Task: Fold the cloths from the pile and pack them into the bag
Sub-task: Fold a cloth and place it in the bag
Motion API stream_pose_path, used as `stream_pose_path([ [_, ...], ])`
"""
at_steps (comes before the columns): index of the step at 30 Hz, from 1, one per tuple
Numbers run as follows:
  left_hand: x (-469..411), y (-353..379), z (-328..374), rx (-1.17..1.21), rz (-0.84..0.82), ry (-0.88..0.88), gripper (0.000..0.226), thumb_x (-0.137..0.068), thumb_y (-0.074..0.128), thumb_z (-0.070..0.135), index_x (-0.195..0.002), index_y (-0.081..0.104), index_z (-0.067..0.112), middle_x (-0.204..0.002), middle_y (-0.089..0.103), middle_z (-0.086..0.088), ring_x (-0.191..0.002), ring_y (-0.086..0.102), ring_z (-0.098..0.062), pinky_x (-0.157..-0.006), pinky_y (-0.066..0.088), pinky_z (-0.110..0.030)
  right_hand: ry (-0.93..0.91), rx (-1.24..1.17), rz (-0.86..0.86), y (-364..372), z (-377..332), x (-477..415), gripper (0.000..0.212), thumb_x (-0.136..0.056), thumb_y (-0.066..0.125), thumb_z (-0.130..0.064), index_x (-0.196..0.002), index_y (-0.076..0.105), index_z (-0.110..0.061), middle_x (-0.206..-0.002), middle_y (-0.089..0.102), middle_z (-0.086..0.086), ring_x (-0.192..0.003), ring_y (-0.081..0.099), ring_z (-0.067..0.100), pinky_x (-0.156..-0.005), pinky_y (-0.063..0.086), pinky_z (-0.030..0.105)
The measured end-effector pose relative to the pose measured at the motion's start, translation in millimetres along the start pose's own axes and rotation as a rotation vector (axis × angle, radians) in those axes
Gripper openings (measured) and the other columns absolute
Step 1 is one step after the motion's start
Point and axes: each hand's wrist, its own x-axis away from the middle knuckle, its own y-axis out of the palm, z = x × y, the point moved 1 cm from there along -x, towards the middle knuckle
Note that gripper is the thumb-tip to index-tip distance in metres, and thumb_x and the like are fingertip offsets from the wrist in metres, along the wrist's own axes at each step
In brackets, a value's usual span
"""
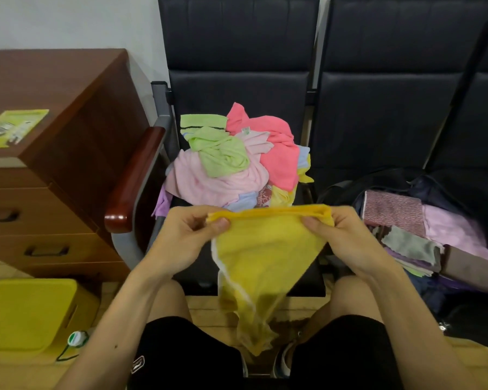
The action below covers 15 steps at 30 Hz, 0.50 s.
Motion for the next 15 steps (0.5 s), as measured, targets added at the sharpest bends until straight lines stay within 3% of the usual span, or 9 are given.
stream_pose_path([
  [1, 0, -2, -1, -0.007, 0.099, 0.024, 0.021, -0.084, 0.063, 0.012, -0.100, 0.075, 0.007, -0.089, 0.078, -0.003, -0.086, 0.072, -0.014, -0.078, 0.058, -0.025, -0.062, 0.040, 0.008, 6, -10, 2, 0.039, -0.088, 0.061, -0.037, -0.083, 0.072, -0.001, -0.080, 0.075, 0.011, -0.073, 0.070, 0.019, -0.066, 0.055, 0.028],
  [3, 2, -3, -5, -0.002, 0.219, 0.050, 0.024, -0.088, 0.062, 0.017, -0.101, 0.071, -0.001, -0.091, 0.077, -0.010, -0.087, 0.073, -0.022, -0.078, 0.060, -0.033, -0.147, 0.143, 0.003, 18, -19, 6, 0.064, -0.089, 0.055, -0.055, -0.070, 0.056, 0.006, -0.060, 0.055, 0.012, -0.056, 0.050, 0.019, -0.052, 0.038, 0.032],
  [5, 5, -2, -8, -0.017, 0.254, 0.077, 0.029, -0.094, 0.063, 0.024, -0.101, 0.069, -0.004, -0.091, 0.074, -0.015, -0.087, 0.071, -0.028, -0.078, 0.058, -0.040, -0.178, 0.185, 0.046, 24, -18, 8, 0.068, -0.095, 0.050, -0.056, -0.067, 0.042, 0.006, -0.057, 0.036, 0.011, -0.052, 0.036, 0.018, -0.050, 0.026, 0.032],
  [8, 7, 2, -9, -0.092, 0.277, 0.129, 0.029, -0.096, 0.056, 0.035, -0.096, 0.067, 0.008, -0.080, 0.068, -0.005, -0.077, 0.062, -0.018, -0.068, 0.050, -0.037, -0.175, 0.192, 0.049, 26, -19, 12, 0.081, -0.086, 0.051, -0.069, -0.079, 0.049, 0.012, -0.062, 0.043, 0.022, -0.057, 0.041, 0.023, -0.053, 0.030, 0.036],
  [12, 8, 13, -10, -0.146, 0.334, 0.179, 0.025, -0.095, 0.052, 0.042, -0.091, 0.064, 0.021, -0.076, 0.060, -0.006, -0.070, 0.053, -0.015, -0.060, 0.043, -0.036, -0.228, 0.215, 0.080, 21, -21, 14, 0.076, -0.086, 0.052, -0.069, -0.081, 0.058, 0.007, -0.062, 0.048, 0.012, -0.058, 0.047, 0.017, -0.055, 0.037, 0.031],
  [15, 8, 21, -8, -0.112, 0.327, 0.183, 0.019, -0.093, 0.054, 0.042, -0.084, 0.063, 0.028, -0.072, 0.058, 0.007, -0.067, 0.051, -0.008, -0.059, 0.041, -0.024, -0.237, 0.165, 0.140, 19, -21, 14, 0.045, -0.091, 0.053, -0.049, -0.085, 0.069, -0.007, -0.068, 0.063, 0.004, -0.064, 0.058, 0.012, -0.058, 0.046, 0.026],
])
